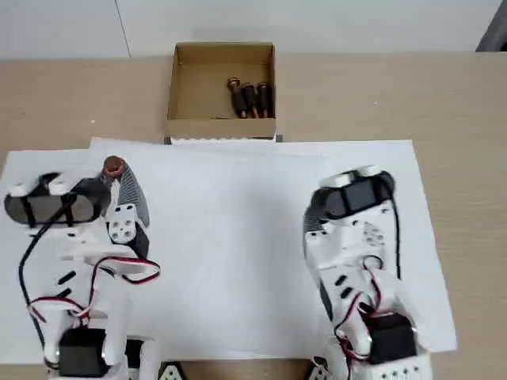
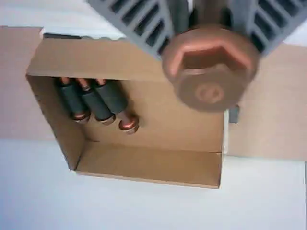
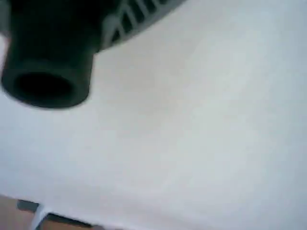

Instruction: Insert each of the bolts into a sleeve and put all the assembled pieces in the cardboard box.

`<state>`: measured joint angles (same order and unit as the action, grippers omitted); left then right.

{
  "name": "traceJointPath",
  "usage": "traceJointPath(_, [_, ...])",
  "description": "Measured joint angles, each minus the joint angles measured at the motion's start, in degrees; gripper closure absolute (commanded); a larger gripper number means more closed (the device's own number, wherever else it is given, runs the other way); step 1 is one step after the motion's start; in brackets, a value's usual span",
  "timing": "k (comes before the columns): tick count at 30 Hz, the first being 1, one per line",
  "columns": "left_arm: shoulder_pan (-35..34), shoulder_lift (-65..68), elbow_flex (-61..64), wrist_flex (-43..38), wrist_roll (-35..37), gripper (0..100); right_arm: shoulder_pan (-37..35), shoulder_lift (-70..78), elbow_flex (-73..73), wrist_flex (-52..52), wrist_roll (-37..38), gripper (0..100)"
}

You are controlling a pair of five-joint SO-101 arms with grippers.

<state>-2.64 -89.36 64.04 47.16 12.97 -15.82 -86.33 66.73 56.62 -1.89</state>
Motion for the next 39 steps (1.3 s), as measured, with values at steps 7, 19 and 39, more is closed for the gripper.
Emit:
traceJointPath(7, [3.43,-7.47,7.91,-0.7,10.46,99,-7.91,0.09,6.68,-6.86,0.0,99.6])
traceJointPath(19, [11.78,-13.98,12.66,-0.97,23.82,99,-20.57,0.09,8.35,-9.76,0.0,99.6])
traceJointPath(39, [20.4,-13.98,12.66,-2.73,28.57,99,-27.08,0.09,12.22,-12.66,9.58,99.6])
